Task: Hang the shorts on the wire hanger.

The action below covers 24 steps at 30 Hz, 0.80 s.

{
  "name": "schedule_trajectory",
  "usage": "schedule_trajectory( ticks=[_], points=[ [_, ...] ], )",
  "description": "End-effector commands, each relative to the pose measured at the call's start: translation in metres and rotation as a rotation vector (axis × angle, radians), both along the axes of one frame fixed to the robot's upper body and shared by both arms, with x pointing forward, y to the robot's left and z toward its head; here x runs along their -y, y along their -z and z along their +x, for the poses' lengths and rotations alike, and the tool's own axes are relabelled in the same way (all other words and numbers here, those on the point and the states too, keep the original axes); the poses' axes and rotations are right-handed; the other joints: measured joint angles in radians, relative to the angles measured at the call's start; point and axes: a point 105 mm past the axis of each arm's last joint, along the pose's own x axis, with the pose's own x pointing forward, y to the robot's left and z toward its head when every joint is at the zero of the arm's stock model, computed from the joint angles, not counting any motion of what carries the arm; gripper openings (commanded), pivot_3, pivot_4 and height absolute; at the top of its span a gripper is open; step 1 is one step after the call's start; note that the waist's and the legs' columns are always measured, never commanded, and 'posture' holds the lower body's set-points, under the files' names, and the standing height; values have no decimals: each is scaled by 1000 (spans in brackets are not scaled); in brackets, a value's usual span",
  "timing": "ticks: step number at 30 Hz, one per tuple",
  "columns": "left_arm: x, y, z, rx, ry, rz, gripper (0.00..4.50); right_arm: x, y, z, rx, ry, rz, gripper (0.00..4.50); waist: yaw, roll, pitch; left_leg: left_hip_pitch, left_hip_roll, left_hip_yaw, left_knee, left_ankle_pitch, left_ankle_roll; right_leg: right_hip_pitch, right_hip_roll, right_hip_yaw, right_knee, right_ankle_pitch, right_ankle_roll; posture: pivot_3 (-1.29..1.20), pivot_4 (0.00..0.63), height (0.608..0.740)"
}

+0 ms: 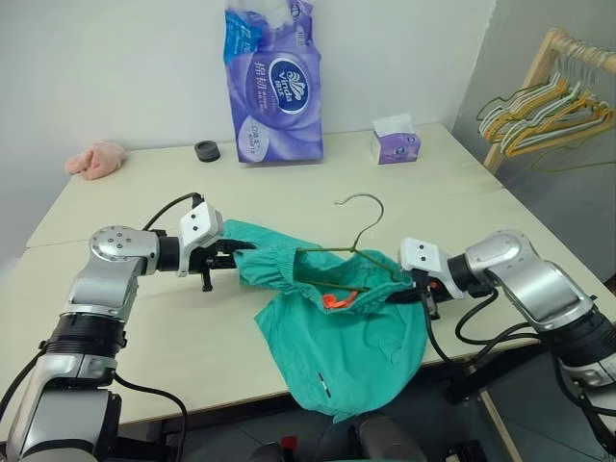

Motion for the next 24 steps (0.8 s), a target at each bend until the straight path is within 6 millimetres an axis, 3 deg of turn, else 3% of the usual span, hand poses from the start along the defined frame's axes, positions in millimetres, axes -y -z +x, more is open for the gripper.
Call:
schedule_trajectory(
  ticks=[1, 14, 18, 24],
  points=[
    [-9, -17, 5, 53, -46, -22, 15, 3, -15, -2, 14, 16, 45, 0, 0, 0, 0, 0, 0, 0, 0, 0, 0, 0, 0, 0, 0, 0, 0, -293, 34, 740],
    [-28, -6, 5, 79, -129, 25, 15, 24, -7, -19, -64, 86, 37, 0, 4, 0, 0, 0, 0, 0, 0, 0, 0, 0, 0, 0, 0, 0, 0, -291, 36, 740],
    [-22, -7, 7, 104, -122, 17, 15, 18, -11, -15, -53, 96, 61, 0, 4, 0, 0, 0, 0, 0, 0, 0, 0, 0, 0, 0, 0, 0, 0, -292, 33, 740],
    [-9, -22, 17, 198, -153, -57, 15, 13, -11, -11, -45, 90, 67, 0, 4, 0, 0, 0, 0, 0, 0, 0, 0, 0, 0, 0, 0, 0, 0, -291, 30, 740]
  ],
)
